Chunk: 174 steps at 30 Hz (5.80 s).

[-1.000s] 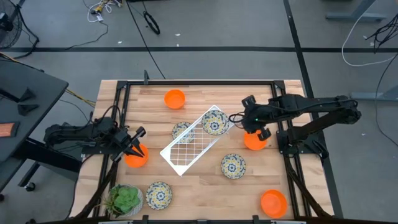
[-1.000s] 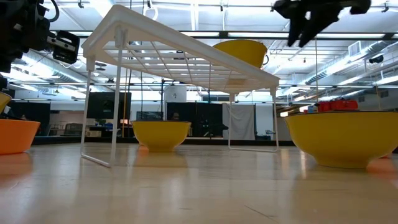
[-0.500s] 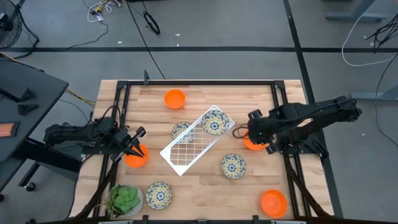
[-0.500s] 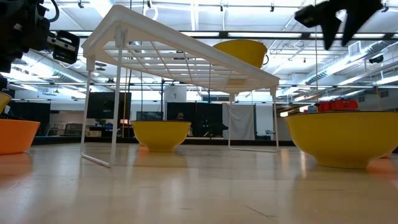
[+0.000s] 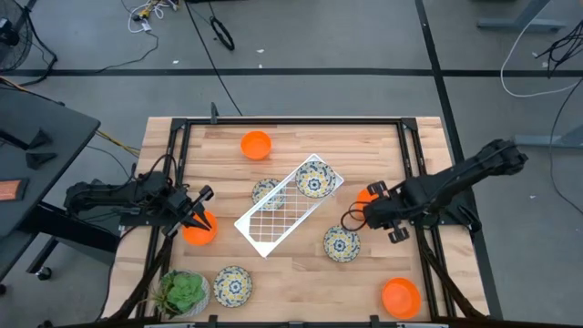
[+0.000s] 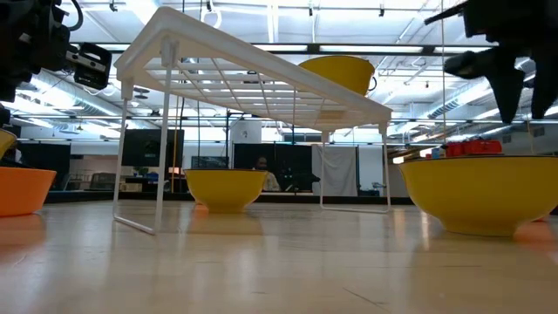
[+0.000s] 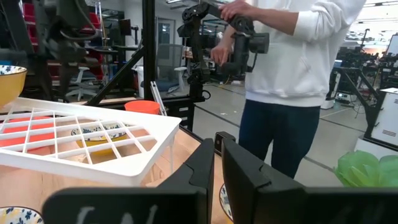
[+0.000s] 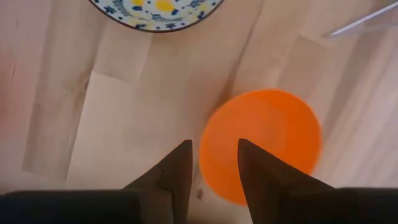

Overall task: Pick & Place Mini bowls
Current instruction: Put the orange bowl on the shelf, then stack the yellow patterned bowl on top of the yellow patterned bowl on the shelf

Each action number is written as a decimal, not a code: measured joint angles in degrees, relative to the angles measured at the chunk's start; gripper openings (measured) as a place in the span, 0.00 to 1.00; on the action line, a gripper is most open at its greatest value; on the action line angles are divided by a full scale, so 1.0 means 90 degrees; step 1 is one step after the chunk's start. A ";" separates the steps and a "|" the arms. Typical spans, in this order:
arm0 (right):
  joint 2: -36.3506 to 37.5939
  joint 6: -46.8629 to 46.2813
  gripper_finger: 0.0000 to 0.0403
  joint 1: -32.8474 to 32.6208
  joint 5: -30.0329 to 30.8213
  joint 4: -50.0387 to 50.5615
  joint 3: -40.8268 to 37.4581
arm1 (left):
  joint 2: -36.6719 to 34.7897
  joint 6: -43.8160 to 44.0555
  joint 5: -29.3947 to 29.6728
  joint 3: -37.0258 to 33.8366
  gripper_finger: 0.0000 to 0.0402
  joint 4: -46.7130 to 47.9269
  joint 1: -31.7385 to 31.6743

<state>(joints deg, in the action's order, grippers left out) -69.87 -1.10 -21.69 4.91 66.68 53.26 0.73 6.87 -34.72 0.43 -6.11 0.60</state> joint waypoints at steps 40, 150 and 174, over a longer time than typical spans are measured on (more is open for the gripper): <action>0.0000 -0.2159 0.04 -0.0029 0.0223 -0.2012 -0.2033 | 0.0000 0.0000 0.0001 0.0000 0.09 0.0002 0.0002; -0.4806 0.5034 0.14 0.0704 0.0071 -0.1278 0.6109 | -0.0002 0.0000 0.0018 0.0000 0.09 0.0001 0.0002; -0.3699 0.3464 0.31 0.0126 0.0071 -0.0272 0.6107 | -0.0002 0.0000 0.0017 0.0000 0.09 0.0001 0.0000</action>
<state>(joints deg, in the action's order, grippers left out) -103.15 30.07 -20.56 5.54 64.24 108.22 0.71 6.87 -34.57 0.43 -6.10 0.60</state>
